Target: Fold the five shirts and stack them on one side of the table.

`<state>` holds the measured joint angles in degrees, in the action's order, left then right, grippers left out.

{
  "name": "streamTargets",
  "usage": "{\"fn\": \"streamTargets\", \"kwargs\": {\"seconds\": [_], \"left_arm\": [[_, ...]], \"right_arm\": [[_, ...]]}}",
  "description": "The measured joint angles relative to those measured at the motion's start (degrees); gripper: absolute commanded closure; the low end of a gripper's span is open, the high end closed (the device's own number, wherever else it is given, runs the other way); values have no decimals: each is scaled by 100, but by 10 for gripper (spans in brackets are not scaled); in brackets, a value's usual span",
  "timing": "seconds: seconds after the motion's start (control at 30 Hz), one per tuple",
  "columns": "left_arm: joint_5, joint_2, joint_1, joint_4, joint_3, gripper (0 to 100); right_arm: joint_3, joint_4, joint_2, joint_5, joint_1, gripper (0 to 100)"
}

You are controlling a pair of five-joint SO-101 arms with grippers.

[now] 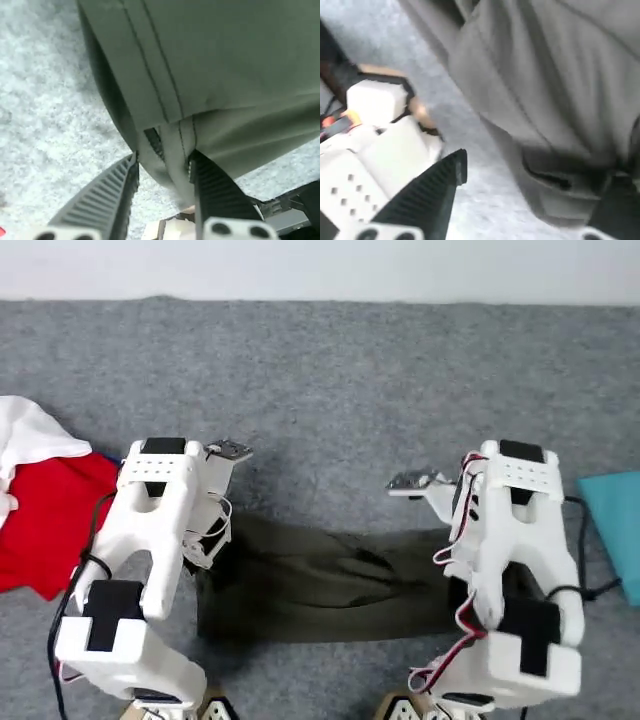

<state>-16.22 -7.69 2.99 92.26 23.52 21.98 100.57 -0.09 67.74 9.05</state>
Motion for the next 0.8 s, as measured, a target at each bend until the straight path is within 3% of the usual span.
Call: {"fn": "streamTargets", "kwargs": {"seconds": [0.27, 0.53, 0.67, 0.8], "left_arm": [[0, 149, 176, 176, -211, 841], [0, 774, 396, 580, -967, 827], [0, 765, 396, 624, -624, 753], [0, 158, 404, 642, -202, 748]], "right_arm": [[-369, 9, -1345, 0, 9, 583], [-308, 9, -1697, 0, 9, 583], [-308, 9, -1705, 0, 9, 583], [-308, 9, -1705, 0, 9, 583]]}}
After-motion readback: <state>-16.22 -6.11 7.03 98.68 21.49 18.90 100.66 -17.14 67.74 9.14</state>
